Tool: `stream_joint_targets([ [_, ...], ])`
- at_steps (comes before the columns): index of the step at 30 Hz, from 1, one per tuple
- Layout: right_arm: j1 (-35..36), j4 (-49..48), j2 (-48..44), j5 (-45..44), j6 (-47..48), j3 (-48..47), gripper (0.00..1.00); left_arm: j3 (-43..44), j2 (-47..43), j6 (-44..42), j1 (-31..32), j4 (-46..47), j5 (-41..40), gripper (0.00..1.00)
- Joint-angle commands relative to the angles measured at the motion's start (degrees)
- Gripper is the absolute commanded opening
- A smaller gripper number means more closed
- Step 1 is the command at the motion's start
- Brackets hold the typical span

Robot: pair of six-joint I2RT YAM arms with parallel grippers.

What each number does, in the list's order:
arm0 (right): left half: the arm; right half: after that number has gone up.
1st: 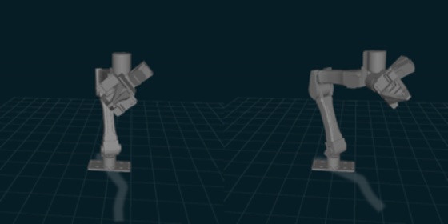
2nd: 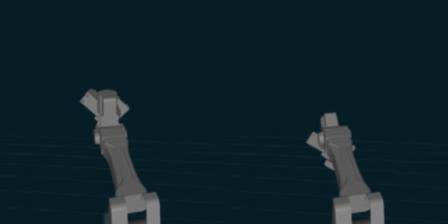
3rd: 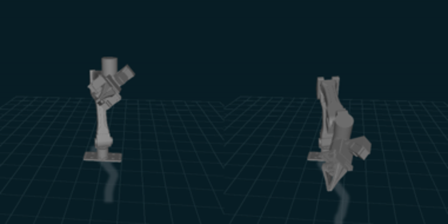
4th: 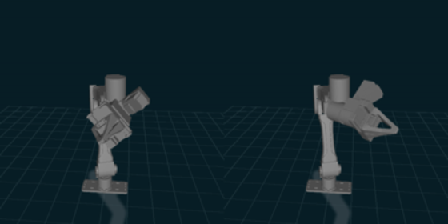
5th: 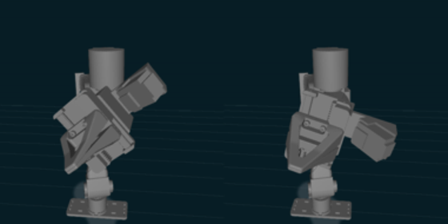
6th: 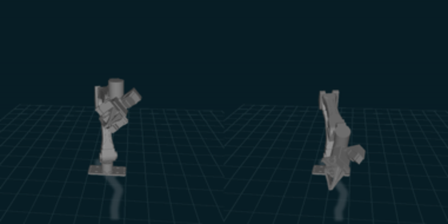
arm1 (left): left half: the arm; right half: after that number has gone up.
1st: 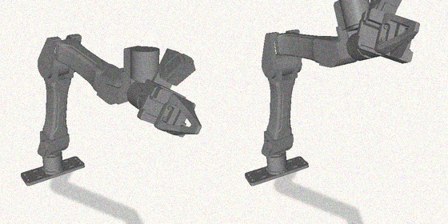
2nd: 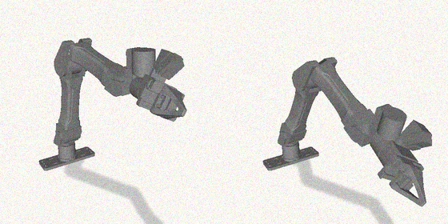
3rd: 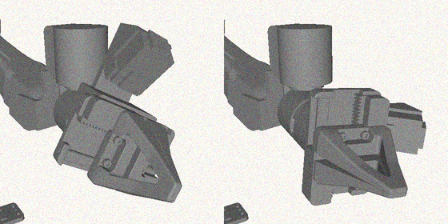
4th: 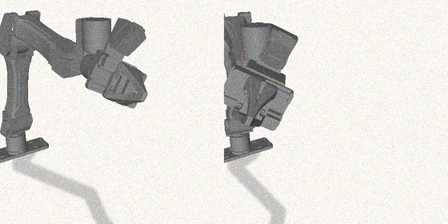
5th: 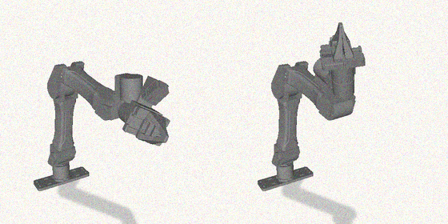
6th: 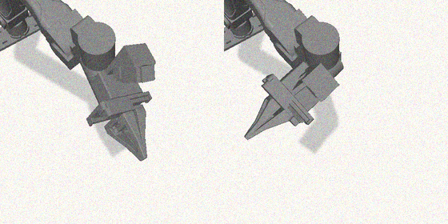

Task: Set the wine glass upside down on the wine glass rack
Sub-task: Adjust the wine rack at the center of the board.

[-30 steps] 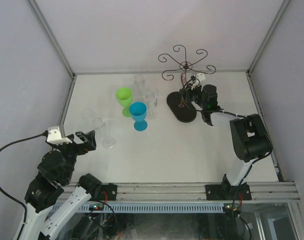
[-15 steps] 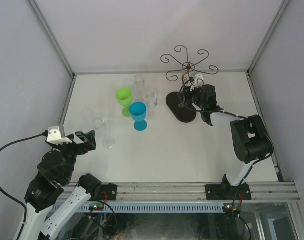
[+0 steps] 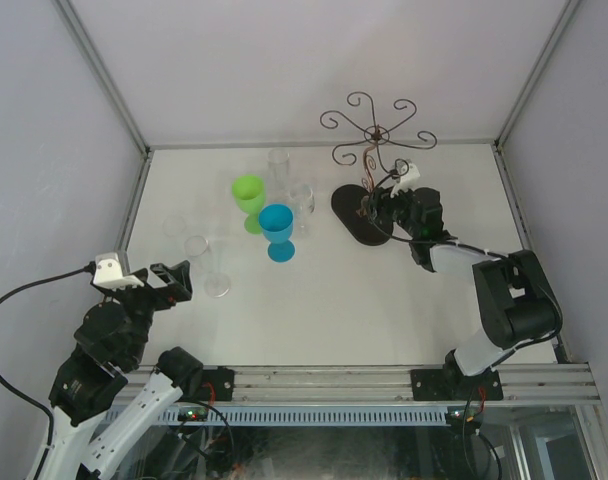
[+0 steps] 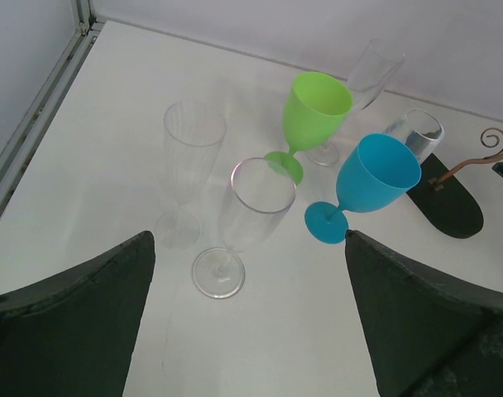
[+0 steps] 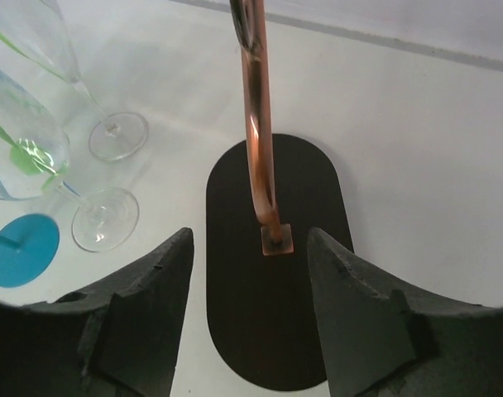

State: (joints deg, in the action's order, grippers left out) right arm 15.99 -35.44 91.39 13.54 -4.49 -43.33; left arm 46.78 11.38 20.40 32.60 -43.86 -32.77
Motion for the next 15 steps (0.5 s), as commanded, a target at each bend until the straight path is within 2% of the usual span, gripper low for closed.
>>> stream_joint_targets([
  [1, 0.5, -4.2, -3.0, -2.5, -1.3, 2.2, 0.59, 0.3, -0.7, 0.2, -0.4, 1.8, -0.3, 1.0],
  [4, 0.9, -3.0, -3.5, -3.9, -1.2, 3.2, 0.63, 0.3, -0.7, 0.1, -0.4, 1.8, -0.3, 1.0],
  [15, 4.2, 0.2, -8.2, -11.0, -2.1, 7.7, 0.65, 0.2, -1.0, 0.3, -0.4, 1.8, -0.3, 1.0],
])
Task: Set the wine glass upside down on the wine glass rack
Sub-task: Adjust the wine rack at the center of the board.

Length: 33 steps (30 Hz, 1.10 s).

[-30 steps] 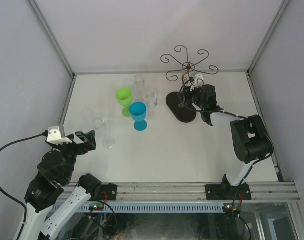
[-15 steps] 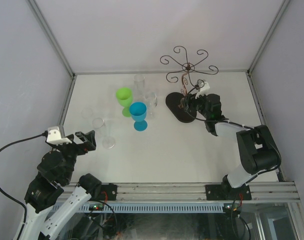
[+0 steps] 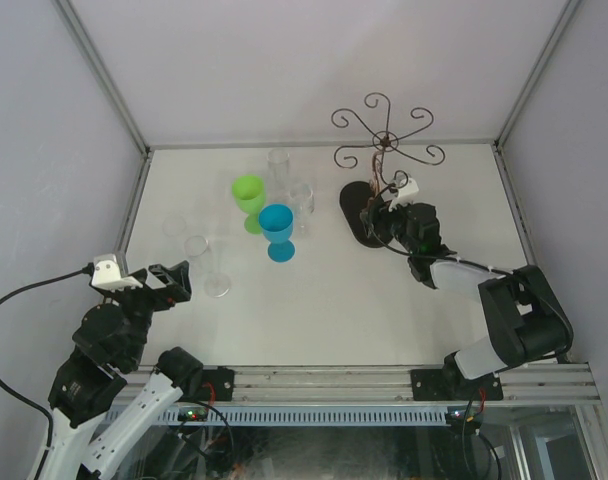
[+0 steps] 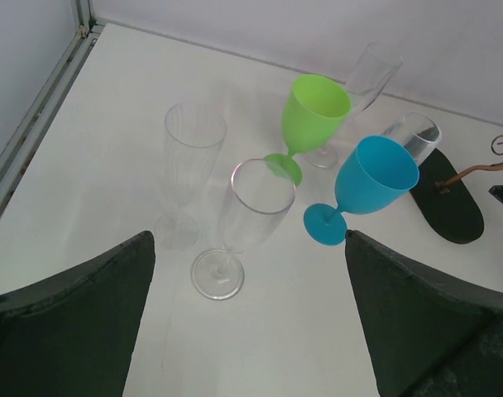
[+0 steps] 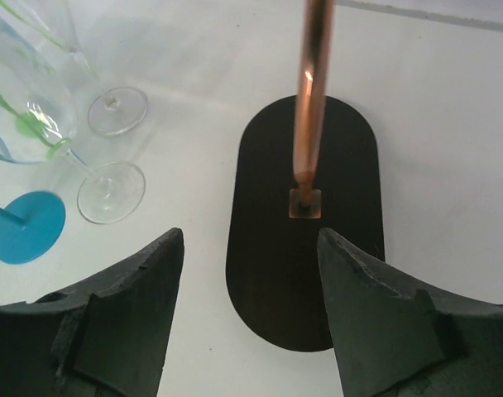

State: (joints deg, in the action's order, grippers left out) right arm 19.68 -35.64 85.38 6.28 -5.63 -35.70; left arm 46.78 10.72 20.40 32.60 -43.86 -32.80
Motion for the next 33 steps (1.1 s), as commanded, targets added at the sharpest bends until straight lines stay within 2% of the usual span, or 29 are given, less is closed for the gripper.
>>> stream_joint_targets([
  [1, 0.3, 0.7, -2.2, -4.2, -1.2, 0.1, 0.65, 0.2, -0.2, 0.3, -0.4, 1.9, -0.2, 1.0],
  [12, 0.0, 4.0, -0.5, -4.4, -0.2, -3.6, 0.65, 0.2, -0.1, 0.2, -0.4, 1.9, -0.2, 1.0],
  [24, 1.3, 12.6, 6.7, -5.4, 2.0, -14.3, 0.65, 0.3, -0.2, 0.2, -0.4, 1.8, -0.3, 1.0],
  [33, -3.2, 12.7, 7.5, -0.1, -6.3, -17.1, 0.65, 0.3, -0.4, 0.3, -0.4, 1.6, -0.6, 1.0],
])
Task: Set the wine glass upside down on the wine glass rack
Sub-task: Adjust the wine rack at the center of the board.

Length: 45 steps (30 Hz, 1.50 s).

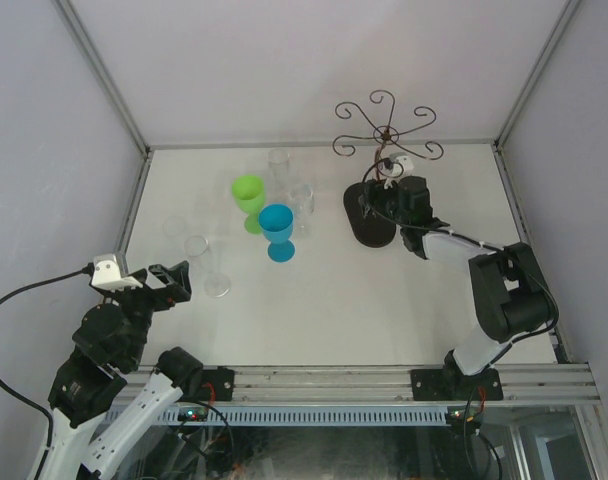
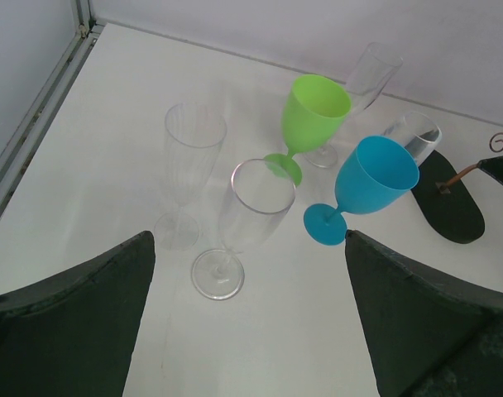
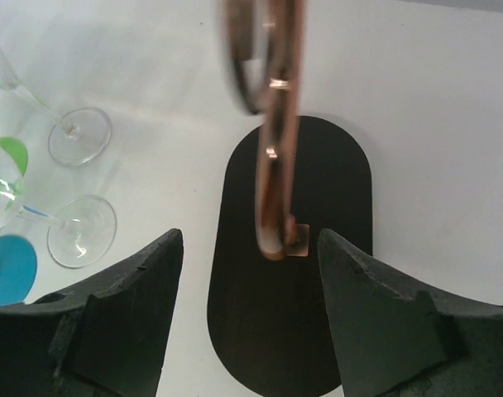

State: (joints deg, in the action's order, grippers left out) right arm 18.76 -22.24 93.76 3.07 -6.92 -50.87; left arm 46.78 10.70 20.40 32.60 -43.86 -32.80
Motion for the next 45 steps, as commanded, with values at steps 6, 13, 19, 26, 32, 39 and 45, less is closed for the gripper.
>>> stream_joint_targets([
  [6, -4.5, -0.1, -2.9, 6.0, -7.7, -2.0, 0.65, 0.2, -0.2, 0.3, -0.4, 1.8, -0.5, 1.0],
  [13, -5.2, 1.5, -6.9, 5.5, -7.3, -0.5, 0.65, 0.2, -0.3, 0.3, -0.4, 1.8, -0.6, 1.0],
  [19, -6.0, 2.2, -11.9, 3.9, -7.6, 4.4, 0.65, 0.2, -0.5, 0.3, -0.4, 1.8, -0.6, 1.0],
  [26, -5.7, 5.6, -20.6, 1.5, -7.4, 9.8, 0.65, 0.2, -0.6, 0.4, -0.4, 1.7, -0.8, 1.0],
  [32, -4.2, 8.8, -25.6, 0.1, -6.5, 13.1, 0.65, 0.2, -0.5, 0.4, -0.4, 1.8, -0.9, 1.0],
  [39, -3.3, 13.9, -35.2, -2.5, -8.4, 17.5, 0.64, 0.3, -0.4, 0.5, -0.4, 1.7, -1.0, 1.0],
  [45, -3.3, 24.2, -48.8, -4.2, -11.4, 19.5, 0.65, 0.4, 0.3, 0.5, -0.4, 1.8, -0.9, 1.0],
])
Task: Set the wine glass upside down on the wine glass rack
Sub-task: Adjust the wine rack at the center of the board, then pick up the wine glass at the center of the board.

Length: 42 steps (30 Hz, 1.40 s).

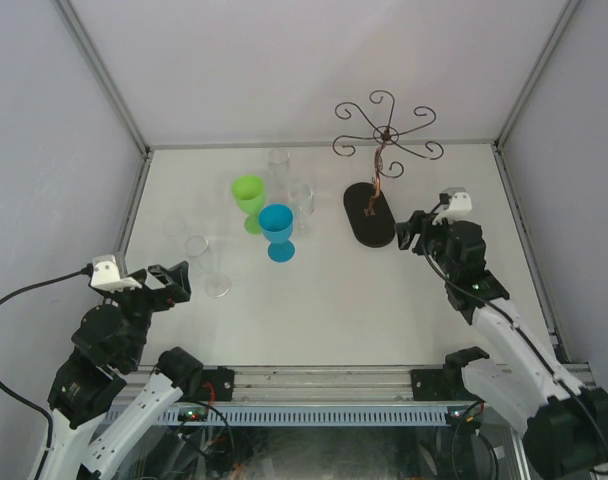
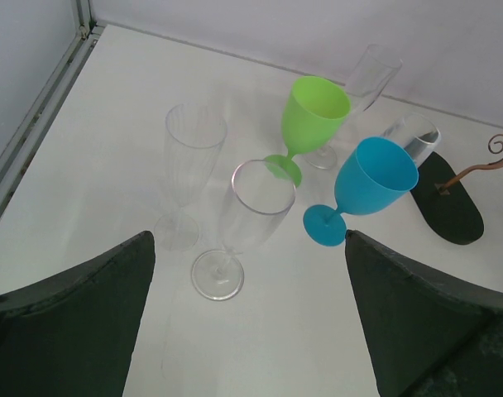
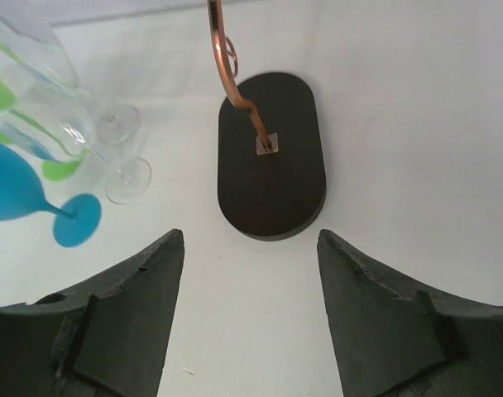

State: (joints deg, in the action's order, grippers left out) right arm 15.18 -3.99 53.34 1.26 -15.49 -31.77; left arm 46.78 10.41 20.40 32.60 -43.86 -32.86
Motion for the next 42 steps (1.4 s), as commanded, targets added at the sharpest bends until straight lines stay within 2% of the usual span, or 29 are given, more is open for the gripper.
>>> stream_joint_targets([
  [1, 0.3, 7.9, -10.7, -2.7, -3.3, 0.5, 0.66, 0.4, 0.8, 0.5, -0.4, 1.7, -0.8, 1.0],
  [4, 0.2, 13.5, -18.8, -2.3, -4.9, 0.5, 0.68, 0.6, 1.3, 0.4, -0.4, 1.5, -0.9, 1.0],
  [6, 0.0, 17.7, -23.1, -1.0, -6.0, 0.4, 0.73, 0.8, 1.3, 0.3, -0.4, 1.3, -1.0, 1.0],
  [7, -0.1, 20.1, -24.7, -0.3, -6.4, 0.2, 0.9, 0.9, 1.4, 0.3, -0.4, 1.1, -1.1, 1.0],
  [8, -0.1, 22.1, -26.1, 1.3, -6.3, 0.0, 0.98, 1.2, 1.6, 0.3, -0.4, 0.8, -1.3, 1.0],
  [13, 1.9, 30.1, -29.3, 11.0, -3.9, -1.6, 1.0, 3.9, 4.4, 1.1, -0.4, -1.7, -1.3, 1.0],
  [17, 9.9, 30.5, -29.1, 8.4, -9.1, -2.2, 1.0, 4.5, 5.3, 1.2, -0.4, -2.2, -1.5, 1.0],
  [19, 16.0, 30.2, -26.7, 4.1, -10.6, -3.2, 1.0, 4.5, 5.3, 1.3, -0.4, -2.4, -1.7, 1.0],
  [24, 36.3, 28.8, -17.4, -15.4, -12.7, -6.7, 1.0, 5.2, 5.4, 1.7, -0.4, -3.8, -2.5, 1.0],
  [27, 42.7, 27.4, -8.9, -20.9, -13.0, -10.3, 1.0, 5.5, 5.5, 1.8, -0.4, -4.5, -2.5, 1.0],
  [33, 45.6, 19.5, 6.3, -18.7, -12.0, -18.3, 1.0, 6.7, 5.2, 1.8, -0.4, -5.8, -2.8, 1.0],
  [42, 45.7, 14.8, 26.5, -23.0, -11.3, -33.0, 1.0, 4.7, 3.5, 2.2, -0.4, -5.9, -3.2, 1.0],
])
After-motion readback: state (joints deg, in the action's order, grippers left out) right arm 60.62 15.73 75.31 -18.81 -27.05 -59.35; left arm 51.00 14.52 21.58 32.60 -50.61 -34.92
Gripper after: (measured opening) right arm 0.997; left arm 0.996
